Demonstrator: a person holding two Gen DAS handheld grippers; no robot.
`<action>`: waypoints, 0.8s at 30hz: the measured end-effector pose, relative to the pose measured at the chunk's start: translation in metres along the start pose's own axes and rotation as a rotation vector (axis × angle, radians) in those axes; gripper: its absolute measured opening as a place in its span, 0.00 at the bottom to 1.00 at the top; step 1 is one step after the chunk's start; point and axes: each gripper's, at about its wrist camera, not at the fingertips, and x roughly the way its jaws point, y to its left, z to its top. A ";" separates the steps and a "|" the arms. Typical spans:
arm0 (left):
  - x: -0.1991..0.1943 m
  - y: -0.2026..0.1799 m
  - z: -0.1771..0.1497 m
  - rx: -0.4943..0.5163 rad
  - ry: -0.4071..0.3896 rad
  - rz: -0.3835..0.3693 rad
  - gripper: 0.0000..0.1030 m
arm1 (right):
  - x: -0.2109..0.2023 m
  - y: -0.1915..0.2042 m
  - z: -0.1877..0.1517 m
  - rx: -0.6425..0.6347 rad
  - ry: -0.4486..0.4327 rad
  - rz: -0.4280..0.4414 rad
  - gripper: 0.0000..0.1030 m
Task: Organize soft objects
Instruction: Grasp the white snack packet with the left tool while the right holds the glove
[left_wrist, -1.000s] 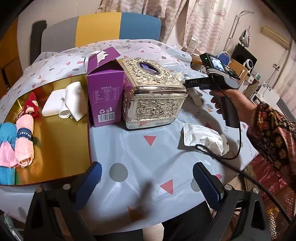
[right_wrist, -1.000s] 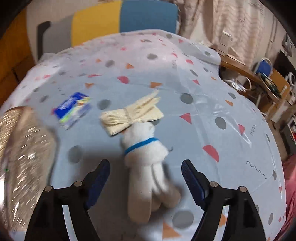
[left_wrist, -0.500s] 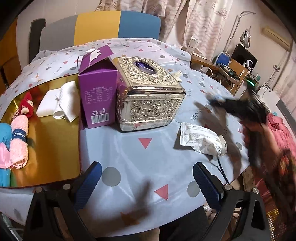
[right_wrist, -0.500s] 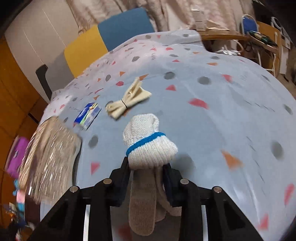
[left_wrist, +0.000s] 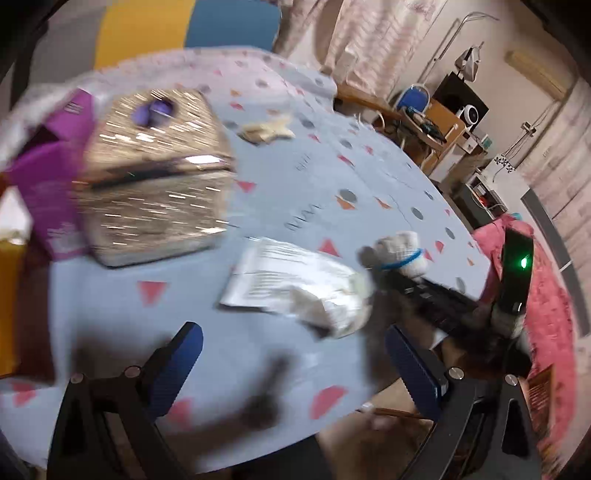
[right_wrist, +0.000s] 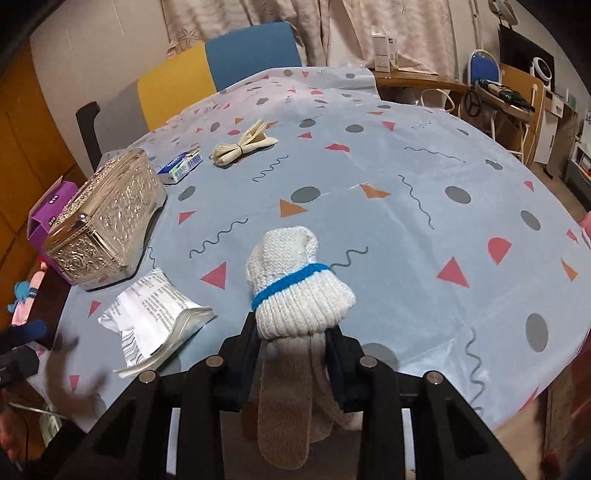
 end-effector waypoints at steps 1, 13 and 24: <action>0.008 -0.007 0.006 -0.015 0.016 -0.004 0.97 | 0.001 -0.001 -0.002 0.014 -0.008 -0.004 0.32; 0.083 -0.025 0.064 -0.113 0.172 0.114 0.98 | -0.008 -0.009 -0.018 0.121 -0.091 -0.003 0.32; 0.105 -0.048 0.042 0.086 0.174 0.190 0.89 | -0.009 -0.020 -0.028 0.230 -0.140 0.065 0.33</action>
